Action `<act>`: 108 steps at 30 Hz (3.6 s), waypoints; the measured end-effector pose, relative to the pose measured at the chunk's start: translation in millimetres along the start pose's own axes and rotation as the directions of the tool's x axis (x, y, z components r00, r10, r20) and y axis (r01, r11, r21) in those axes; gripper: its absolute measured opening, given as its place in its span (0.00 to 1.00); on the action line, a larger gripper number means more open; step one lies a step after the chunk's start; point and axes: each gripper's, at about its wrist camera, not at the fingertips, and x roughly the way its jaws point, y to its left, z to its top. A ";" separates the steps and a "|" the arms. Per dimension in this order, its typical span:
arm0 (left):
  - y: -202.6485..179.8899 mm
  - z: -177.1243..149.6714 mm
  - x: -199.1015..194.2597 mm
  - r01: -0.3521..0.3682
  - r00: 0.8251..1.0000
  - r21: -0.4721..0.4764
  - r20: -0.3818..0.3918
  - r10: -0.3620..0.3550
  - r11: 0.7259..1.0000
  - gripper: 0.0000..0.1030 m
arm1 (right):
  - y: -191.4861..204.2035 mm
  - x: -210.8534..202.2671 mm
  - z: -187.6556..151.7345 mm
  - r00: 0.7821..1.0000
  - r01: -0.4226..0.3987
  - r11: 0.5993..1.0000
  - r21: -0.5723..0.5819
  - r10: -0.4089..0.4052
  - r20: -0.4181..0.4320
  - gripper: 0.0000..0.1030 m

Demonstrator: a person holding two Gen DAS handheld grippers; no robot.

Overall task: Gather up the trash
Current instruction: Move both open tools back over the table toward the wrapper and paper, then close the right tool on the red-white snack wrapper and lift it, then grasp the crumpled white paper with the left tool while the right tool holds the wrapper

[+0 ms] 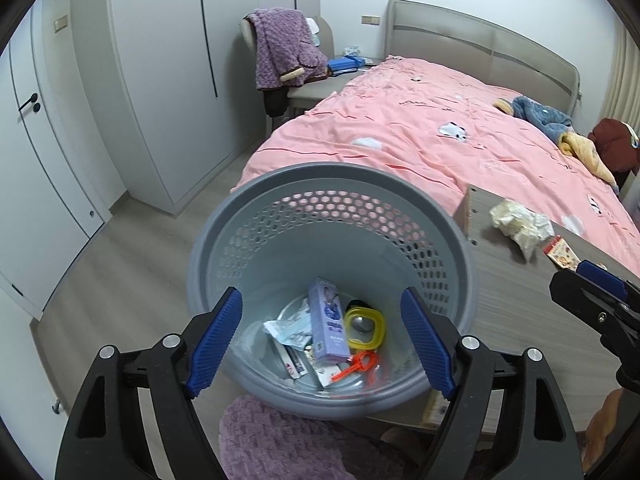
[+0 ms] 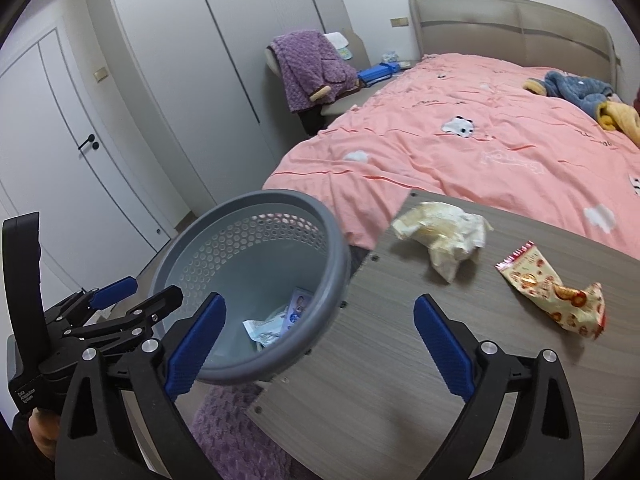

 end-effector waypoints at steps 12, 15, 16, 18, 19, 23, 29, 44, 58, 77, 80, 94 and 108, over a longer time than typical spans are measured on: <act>-72.2 -6.2 -2.5 0.075 0.997 0.111 -0.017 -0.073 0.991 0.78 | -76.8 -46.9 -30.3 0.991 0.124 0.984 0.131 -0.129 0.025 0.93; -88.2 -7.1 -1.4 0.090 0.996 0.132 -0.020 -0.088 0.987 0.78 | -100.2 -57.9 -36.1 0.985 0.162 0.971 0.176 -0.170 0.030 0.93; -94.4 -7.9 -0.7 0.095 0.995 0.140 -0.023 -0.093 0.986 0.78 | -108.4 -61.3 -38.1 0.983 0.173 0.966 0.192 -0.182 0.031 0.93; -106.9 -8.7 1.7 0.107 0.994 0.156 -0.032 -0.103 0.982 0.78 | -123.4 -65.0 -41.4 0.979 0.193 0.957 0.216 -0.204 0.029 0.93; -112.0 -7.8 2.9 0.112 0.994 0.162 -0.037 -0.107 0.981 0.78 | -130.7 -66.7 -42.5 0.976 0.204 0.952 0.226 -0.215 0.027 0.93; -131.0 -5.3 7.5 0.122 0.992 0.187 -0.054 -0.114 0.975 0.78 | -152.3 -67.5 -41.0 0.968 0.237 0.943 0.234 -0.248 0.019 0.93; -145.9 5.5 11.4 0.116 0.993 0.193 -0.056 -0.107 0.974 0.78 | -170.1 -54.9 -24.0 0.971 0.239 0.954 0.182 -0.240 -0.015 0.93; -158.7 19.2 23.2 0.103 0.993 0.184 -0.072 -0.091 0.978 0.78 | -173.4 5.1 6.6 0.964 0.202 0.978 -0.059 -0.209 -0.162 0.92; -156.3 17.5 22.6 0.104 0.993 0.174 -0.075 -0.092 0.979 0.78 | -167.6 26.8 1.0 0.946 0.213 0.967 -0.138 -0.239 -0.217 0.57; -179.4 29.5 32.8 0.138 0.989 0.182 -0.078 -0.126 0.974 0.78 | -168.2 -24.6 -9.2 0.979 0.186 0.980 0.063 -0.180 -0.096 0.29; -193.6 38.6 38.0 0.157 0.987 0.192 -0.075 -0.145 0.969 0.78 | -169.1 -34.3 -11.5 0.980 0.190 0.978 0.085 -0.184 -0.074 0.29; -238.9 54.8 94.5 0.204 0.971 0.198 -0.164 -0.173 0.959 0.78 | -190.8 -54.8 -16.5 0.985 0.171 0.971 0.165 -0.169 -0.024 0.29; -243.2 58.7 124.2 0.211 0.969 0.172 -0.169 -0.182 0.962 0.57 | -197.5 -48.1 -19.8 0.989 0.146 0.971 0.192 -0.142 -0.032 0.29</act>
